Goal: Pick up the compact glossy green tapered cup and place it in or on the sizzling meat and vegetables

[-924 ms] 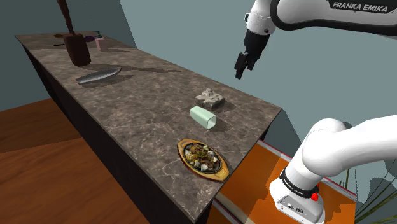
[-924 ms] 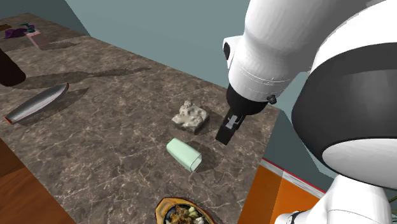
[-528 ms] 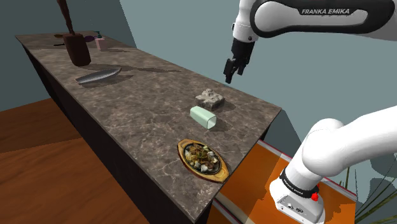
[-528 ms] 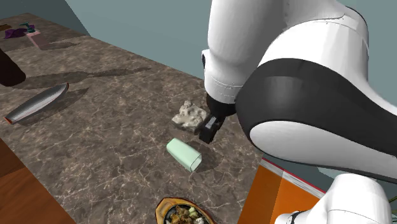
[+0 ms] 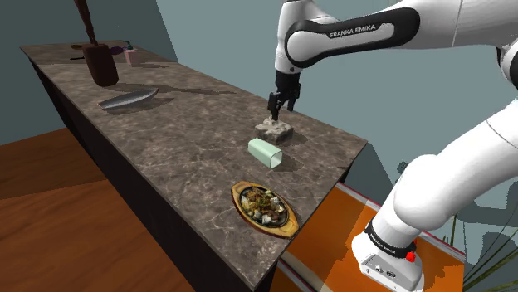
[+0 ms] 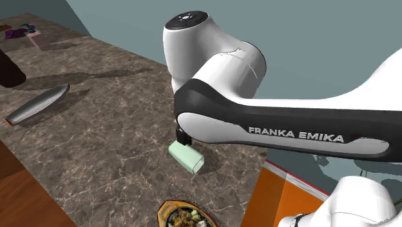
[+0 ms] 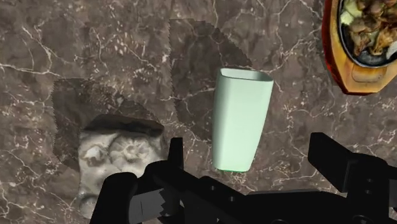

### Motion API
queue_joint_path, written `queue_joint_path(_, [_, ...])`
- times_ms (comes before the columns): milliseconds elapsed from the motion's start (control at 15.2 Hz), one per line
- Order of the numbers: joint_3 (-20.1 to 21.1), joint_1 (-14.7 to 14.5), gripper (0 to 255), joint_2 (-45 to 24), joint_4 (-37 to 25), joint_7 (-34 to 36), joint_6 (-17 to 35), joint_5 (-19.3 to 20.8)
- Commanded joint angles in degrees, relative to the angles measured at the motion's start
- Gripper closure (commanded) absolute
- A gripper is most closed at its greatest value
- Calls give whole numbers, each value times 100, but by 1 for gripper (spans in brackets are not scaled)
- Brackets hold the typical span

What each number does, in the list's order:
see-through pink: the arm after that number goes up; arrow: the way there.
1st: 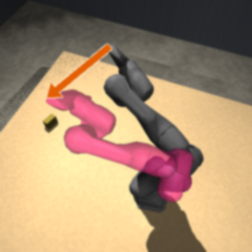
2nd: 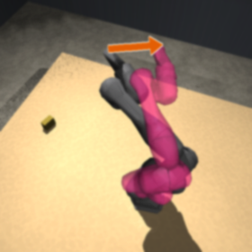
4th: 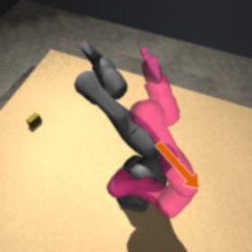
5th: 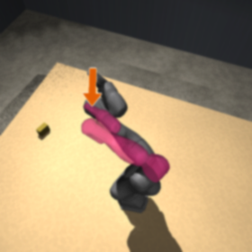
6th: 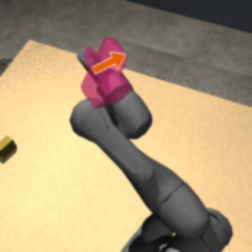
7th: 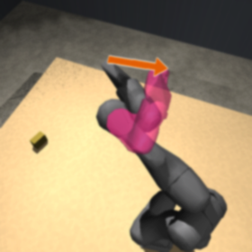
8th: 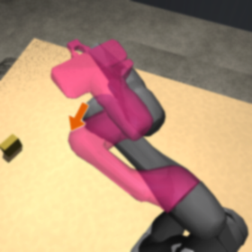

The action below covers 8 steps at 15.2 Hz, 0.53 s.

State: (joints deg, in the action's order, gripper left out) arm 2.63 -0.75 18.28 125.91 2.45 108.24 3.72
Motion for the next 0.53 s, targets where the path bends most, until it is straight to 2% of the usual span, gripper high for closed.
queue_joint_path(0, [-10,-1,0,-454,-151,3,176,-51])
queue_joint_path(462, [-29,1,0,-2042,-954,-37,522,-244])
